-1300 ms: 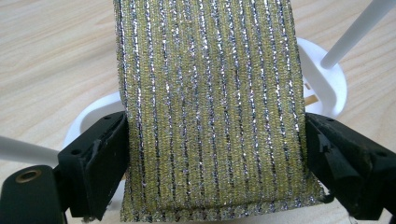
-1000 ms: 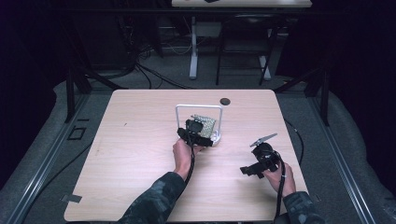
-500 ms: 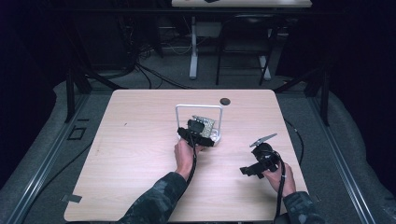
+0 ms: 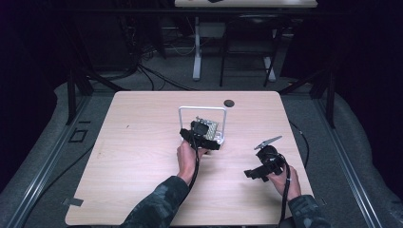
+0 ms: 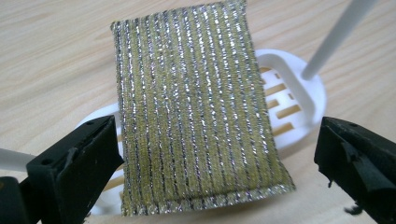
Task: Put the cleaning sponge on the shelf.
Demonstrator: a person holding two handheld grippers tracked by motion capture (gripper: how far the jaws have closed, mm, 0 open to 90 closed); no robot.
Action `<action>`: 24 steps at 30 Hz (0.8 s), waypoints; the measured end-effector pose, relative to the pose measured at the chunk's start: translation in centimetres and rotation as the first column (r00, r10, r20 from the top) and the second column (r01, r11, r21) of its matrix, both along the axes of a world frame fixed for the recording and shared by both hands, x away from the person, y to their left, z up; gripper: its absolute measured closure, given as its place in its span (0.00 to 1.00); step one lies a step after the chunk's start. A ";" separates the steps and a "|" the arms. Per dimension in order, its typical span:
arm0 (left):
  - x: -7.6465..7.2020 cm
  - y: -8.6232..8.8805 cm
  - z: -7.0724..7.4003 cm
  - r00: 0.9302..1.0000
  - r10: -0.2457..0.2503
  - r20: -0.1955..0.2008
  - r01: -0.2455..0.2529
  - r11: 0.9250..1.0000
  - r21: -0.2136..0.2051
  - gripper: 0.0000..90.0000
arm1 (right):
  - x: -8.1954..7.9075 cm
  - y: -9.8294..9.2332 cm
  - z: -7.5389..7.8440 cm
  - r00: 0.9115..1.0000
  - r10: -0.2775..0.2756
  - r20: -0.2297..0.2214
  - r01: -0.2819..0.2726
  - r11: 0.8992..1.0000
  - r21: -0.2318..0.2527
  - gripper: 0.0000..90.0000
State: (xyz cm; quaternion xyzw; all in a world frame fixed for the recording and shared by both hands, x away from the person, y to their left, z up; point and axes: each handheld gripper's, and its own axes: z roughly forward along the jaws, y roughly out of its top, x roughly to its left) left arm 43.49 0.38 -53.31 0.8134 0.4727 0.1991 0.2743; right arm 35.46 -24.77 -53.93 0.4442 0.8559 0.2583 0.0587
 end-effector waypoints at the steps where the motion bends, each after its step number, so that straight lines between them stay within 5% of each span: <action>1: -0.2 0.1 0.2 1.000 -0.006 0.001 0.006 1.000 -0.007 0.00 | 0.0 0.0 0.0 1.000 -0.003 -0.003 0.003 1.000 0.005 0.10; 6: -0.8 0.4 1.2 0.999 -0.049 -0.002 0.049 0.998 -0.030 0.00 | 0.0 0.0 0.0 1.000 -0.001 0.003 0.001 1.000 -0.003 0.10; 11: -1.9 1.0 2.5 0.988 -0.152 -0.030 0.152 0.988 -0.004 0.00 | -0.1 0.0 0.1 1.000 -0.006 0.005 0.006 1.000 -0.003 0.10; 24: -4.1 4.4 4.6 0.969 -0.243 -0.038 0.244 0.970 0.006 0.00 | -0.1 0.0 0.1 1.000 -0.006 0.002 0.006 1.000 -0.006 0.10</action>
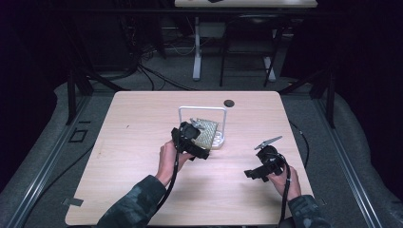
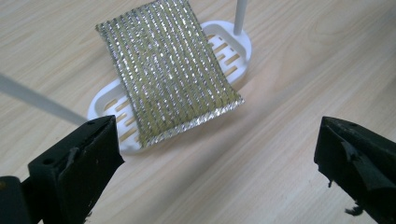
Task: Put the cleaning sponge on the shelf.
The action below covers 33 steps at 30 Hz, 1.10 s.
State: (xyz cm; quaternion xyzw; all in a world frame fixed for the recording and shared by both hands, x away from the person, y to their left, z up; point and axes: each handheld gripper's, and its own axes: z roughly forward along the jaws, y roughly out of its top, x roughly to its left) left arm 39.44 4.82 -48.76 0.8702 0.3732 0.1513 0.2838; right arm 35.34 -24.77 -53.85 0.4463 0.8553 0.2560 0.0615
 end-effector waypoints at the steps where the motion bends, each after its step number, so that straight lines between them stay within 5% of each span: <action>1: -0.2 0.4 0.1 1.000 -0.006 -0.004 0.006 1.000 0.004 0.00 | 0.0 0.0 0.0 1.000 0.001 0.002 -0.001 1.000 0.000 0.10; 17: -1.8 7.5 0.4 1.000 0.013 -0.005 -0.013 0.999 0.043 0.00 | -0.1 0.1 -0.1 1.000 -0.005 0.003 0.005 1.000 -0.002 0.10; 33: -4.3 15.6 -1.8 0.991 0.134 -0.026 -0.131 0.989 0.067 0.00 | -0.1 0.5 -0.4 1.000 -0.001 -0.006 0.001 1.000 -0.024 0.10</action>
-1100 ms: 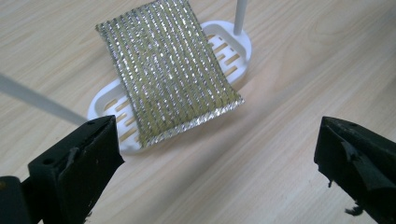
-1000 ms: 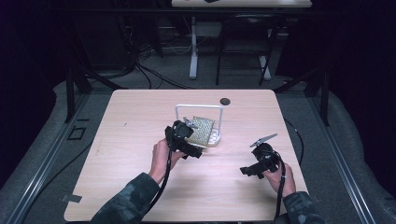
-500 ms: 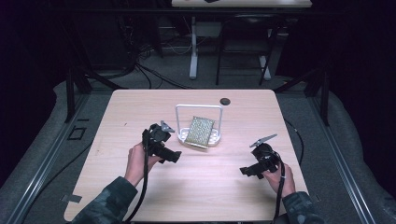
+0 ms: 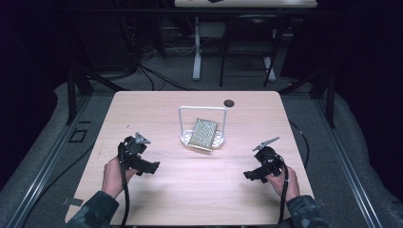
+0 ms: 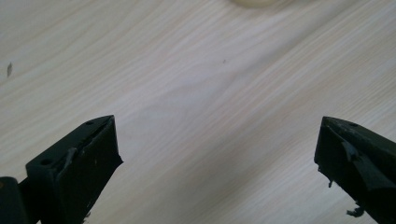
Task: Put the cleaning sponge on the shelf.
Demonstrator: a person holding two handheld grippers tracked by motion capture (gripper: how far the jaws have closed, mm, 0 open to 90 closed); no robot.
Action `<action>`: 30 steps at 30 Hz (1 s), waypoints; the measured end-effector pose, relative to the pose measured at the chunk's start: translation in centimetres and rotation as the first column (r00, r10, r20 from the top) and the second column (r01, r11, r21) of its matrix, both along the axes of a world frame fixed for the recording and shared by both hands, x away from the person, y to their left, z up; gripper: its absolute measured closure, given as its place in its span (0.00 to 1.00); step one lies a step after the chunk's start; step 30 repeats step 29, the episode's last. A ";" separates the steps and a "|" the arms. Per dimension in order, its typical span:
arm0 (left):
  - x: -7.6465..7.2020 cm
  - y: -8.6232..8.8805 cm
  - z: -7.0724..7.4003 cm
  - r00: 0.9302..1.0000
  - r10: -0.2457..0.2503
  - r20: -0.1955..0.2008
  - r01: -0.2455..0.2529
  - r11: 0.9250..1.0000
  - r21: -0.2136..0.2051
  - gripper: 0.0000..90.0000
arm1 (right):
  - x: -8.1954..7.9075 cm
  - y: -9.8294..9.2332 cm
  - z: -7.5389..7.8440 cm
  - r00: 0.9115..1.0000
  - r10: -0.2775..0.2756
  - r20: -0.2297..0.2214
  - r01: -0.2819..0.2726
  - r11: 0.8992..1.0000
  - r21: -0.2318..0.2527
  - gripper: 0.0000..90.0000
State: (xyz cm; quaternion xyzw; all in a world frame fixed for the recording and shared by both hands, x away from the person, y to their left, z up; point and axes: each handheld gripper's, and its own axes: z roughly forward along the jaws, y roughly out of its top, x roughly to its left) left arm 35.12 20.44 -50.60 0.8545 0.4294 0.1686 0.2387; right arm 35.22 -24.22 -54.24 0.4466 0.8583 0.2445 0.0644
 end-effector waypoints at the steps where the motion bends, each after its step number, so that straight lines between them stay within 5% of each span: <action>1: -0.2 0.5 -0.3 1.000 0.014 0.000 -0.014 1.000 0.000 0.00 | 0.0 0.0 0.0 1.000 0.001 0.003 -0.001 1.000 -0.004 0.10; 12: -1.7 3.7 -2.4 0.998 0.042 -0.048 -0.042 0.999 0.005 0.00 | 0.1 -0.2 0.0 1.000 0.006 -0.003 -0.006 1.000 0.000 0.10; 17: -1.3 3.5 -3.3 0.996 0.044 -0.074 -0.040 0.998 0.043 0.04 | 0.1 -0.2 0.0 1.000 0.014 -0.002 -0.014 1.000 -0.002 0.10; 30: -1.0 3.1 -3.4 0.996 0.009 -0.089 -0.007 1.000 0.020 0.05 | 0.1 -0.1 0.0 1.000 0.017 -0.009 -0.017 1.000 0.006 0.10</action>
